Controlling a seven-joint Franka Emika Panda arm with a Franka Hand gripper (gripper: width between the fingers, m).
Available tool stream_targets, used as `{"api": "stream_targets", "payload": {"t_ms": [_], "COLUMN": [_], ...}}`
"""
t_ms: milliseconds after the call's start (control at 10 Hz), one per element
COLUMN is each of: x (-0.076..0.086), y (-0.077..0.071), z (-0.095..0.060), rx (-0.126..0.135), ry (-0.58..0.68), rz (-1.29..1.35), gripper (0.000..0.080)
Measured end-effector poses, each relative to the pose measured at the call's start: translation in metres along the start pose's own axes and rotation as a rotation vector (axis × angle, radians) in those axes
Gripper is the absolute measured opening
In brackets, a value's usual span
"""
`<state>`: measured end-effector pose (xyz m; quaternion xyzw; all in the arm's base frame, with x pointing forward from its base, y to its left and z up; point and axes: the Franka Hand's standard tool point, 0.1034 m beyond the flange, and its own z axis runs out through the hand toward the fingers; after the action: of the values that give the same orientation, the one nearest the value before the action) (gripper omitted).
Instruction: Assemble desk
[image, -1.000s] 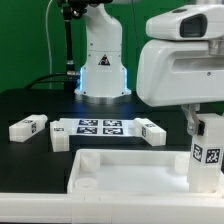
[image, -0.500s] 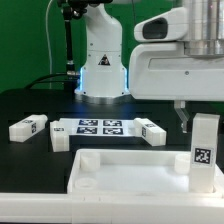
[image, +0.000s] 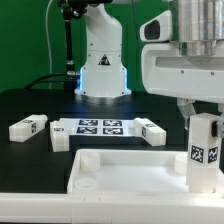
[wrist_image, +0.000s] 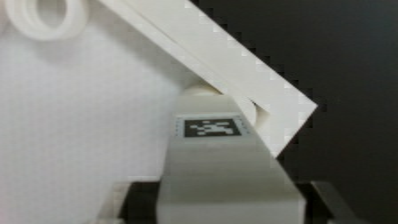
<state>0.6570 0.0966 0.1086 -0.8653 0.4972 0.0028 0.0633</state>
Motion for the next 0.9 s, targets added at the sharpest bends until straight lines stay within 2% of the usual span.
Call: {"api": "stream_targets", "payload": {"t_ms": [100, 200, 300, 400, 500, 700, 900], "x": [-0.0004, -0.0008, -0.001, -0.0018, -0.0026, -0.0055, -0.006], "y": [0.0, -0.0002, -0.0002, 0.0, -0.0002, -0.0013, -0.0041], "z": [0.0003, 0.0004, 0.0005, 0.0004, 0.0, 0.0006, 0.0019], "rx": [0.0, 0.0, 0.0, -0.005, -0.008, -0.01, -0.022], "ry": [0.0, -0.001, -0.001, -0.003, -0.005, -0.004, 0.01], "rz": [0.018, 0.017, 0.007, -0.058, -0.118, -0.346, -0.582], "gripper": [0.038, 0.038, 0.056, 0.056, 0.0631, 0.0644, 0.0649]}}
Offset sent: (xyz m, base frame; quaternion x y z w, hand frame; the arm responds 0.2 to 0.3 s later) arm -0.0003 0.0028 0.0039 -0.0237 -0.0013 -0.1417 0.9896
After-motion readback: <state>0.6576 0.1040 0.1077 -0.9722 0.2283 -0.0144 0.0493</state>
